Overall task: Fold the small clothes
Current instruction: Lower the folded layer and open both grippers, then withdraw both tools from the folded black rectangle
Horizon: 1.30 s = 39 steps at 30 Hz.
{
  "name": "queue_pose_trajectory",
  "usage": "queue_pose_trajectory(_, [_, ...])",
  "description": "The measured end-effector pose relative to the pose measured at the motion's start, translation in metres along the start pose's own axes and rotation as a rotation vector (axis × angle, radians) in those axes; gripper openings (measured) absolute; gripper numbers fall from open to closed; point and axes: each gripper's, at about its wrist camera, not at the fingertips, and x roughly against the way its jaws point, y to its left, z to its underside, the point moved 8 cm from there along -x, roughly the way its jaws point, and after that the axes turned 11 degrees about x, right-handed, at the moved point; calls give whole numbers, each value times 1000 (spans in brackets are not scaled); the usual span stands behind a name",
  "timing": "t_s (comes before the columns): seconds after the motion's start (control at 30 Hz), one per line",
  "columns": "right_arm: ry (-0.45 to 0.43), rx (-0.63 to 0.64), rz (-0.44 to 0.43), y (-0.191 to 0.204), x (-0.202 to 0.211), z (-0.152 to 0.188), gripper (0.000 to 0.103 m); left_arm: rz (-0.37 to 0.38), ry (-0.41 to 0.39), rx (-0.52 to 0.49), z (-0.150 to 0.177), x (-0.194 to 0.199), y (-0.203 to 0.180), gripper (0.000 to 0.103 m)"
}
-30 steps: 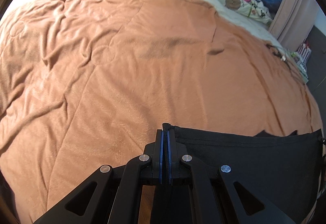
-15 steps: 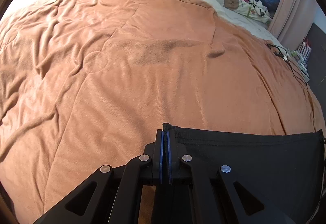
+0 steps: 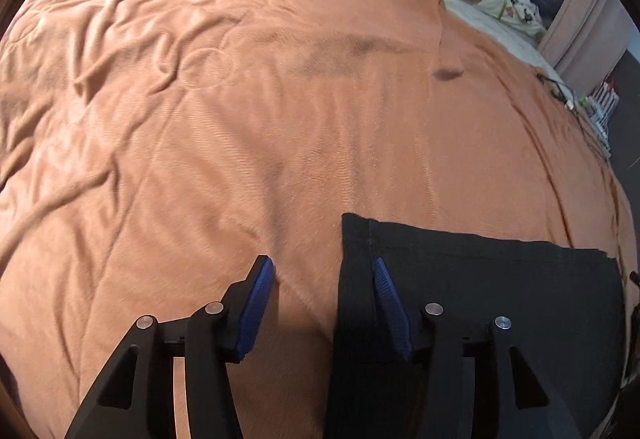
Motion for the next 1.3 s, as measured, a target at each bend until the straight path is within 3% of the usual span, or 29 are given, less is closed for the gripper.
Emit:
queue_pose_trajectory(0.23, [-9, -31, -32, -6, 51, 37, 69, 33, 13, -24, 24, 51, 0, 60])
queue_pose_trajectory(0.37, [-11, -72, -73, -8, 82, 54, 69, 60, -5, -27, 39, 84, 1, 68])
queue_pose_trajectory(0.67, [-56, -110, -147, -9, 140, 93, 69, 90, -28, -13, 82, 146, 12, 71])
queue_pose_trajectory(0.8, [-94, -124, -183, -10, 161, 111, 79, 106, -44, 17, 99, 169, 21, 76])
queue_pose_trajectory(0.87, [-107, -123, -207, -5, 171, 123, 82, 112, -48, 15, 110, 180, 22, 91])
queue_pose_trajectory(0.93, [-123, -128, -223, -3, 181, 136, 86, 124, -57, 12, 123, 192, 23, 97])
queue_pose_trajectory(1.13, [-156, -172, -266, -2, 194, 170, 97, 137, -58, 44, 159, 210, 31, 97])
queue_pose_trajectory(1.3, [-172, -223, -309, -5, 197, 197, 97, 145, -47, 76, 194, 214, 35, 97])
